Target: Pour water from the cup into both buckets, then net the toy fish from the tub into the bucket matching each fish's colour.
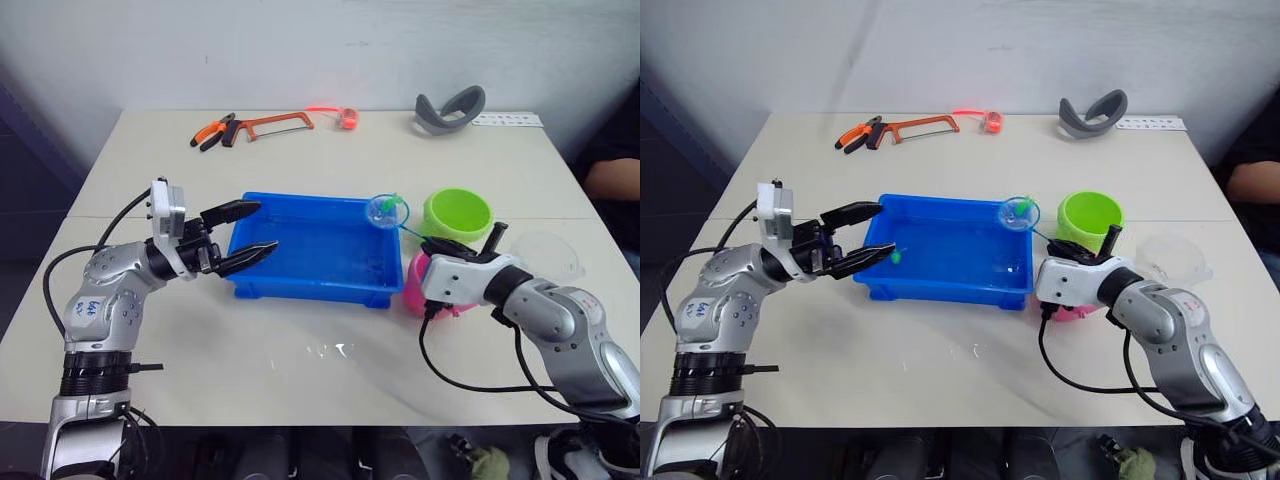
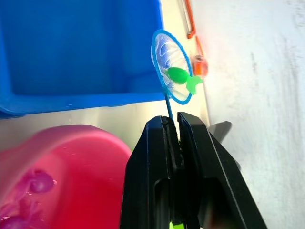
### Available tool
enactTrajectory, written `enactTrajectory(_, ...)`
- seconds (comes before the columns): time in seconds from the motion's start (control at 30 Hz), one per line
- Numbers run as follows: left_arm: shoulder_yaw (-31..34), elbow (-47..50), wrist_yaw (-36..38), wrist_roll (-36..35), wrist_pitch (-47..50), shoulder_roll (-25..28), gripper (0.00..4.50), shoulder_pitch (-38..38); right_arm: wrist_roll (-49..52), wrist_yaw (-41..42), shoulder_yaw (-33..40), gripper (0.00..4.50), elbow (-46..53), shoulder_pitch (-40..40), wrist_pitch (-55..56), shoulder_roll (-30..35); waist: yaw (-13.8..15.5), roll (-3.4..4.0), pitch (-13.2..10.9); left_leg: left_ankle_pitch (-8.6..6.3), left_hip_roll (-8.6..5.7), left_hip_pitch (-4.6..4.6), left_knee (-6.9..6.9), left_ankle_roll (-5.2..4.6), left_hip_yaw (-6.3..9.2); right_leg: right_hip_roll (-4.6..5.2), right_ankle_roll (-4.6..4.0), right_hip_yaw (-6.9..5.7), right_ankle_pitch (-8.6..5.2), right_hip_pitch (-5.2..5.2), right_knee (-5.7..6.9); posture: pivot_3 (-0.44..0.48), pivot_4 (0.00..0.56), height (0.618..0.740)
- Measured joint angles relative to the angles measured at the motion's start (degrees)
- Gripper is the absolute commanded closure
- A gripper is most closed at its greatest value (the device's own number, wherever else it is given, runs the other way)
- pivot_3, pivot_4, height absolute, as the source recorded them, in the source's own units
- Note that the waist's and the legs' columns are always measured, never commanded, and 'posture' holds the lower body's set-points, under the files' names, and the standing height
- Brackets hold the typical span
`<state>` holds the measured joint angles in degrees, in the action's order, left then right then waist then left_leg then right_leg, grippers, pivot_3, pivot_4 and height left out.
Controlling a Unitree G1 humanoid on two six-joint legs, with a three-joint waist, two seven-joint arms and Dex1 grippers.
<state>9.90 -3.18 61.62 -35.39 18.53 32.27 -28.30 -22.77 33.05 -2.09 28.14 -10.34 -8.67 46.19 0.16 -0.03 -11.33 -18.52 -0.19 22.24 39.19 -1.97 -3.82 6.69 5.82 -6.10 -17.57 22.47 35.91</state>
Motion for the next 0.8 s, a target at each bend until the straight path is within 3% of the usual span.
enactTrajectory(0.47, -2.8, -5.0, 3.0, 1.3, -1.9, -2.9, 0.09, -4.4, 3.1, 1.3, 17.7, 4.50, 3.6, 11.2, 6.1, 2.6, 1.1, 0.00, 0.0, 0.00, -0.02, -0.03, 0.00, -0.01, -0.09, -0.01, 0.00, -0.02, 0.00, -0.01, 0.01, 0.000, 0.150, 0.740)
enactTrajectory(0.6, -3.6, -6.9, 3.6, 1.8, -2.9, -4.7, 0.09, -5.5, 2.1, 1.3, 22.5, 4.50, 1.3, 12.4, 9.9, 6.4, 1.2, -0.01, 0.0, 0.00, -0.01, -0.06, 0.00, -0.01, -0.11, -0.02, 0.01, -0.02, 0.00, -0.03, 0.00, 0.000, 0.150, 0.740)
enactTrajectory(0.8, -4.7, -8.2, 4.0, 2.1, -4.1, -7.6, 0.09, -7.6, -2.2, -0.1, 23.1, 4.50, -8.9, 14.5, 19.6, 13.2, 1.2, -0.02, 0.0, 0.01, -0.03, -0.06, 0.00, -0.03, -0.13, 0.00, 0.01, -0.02, 0.00, -0.04, 0.00, 0.000, 0.150, 0.740)
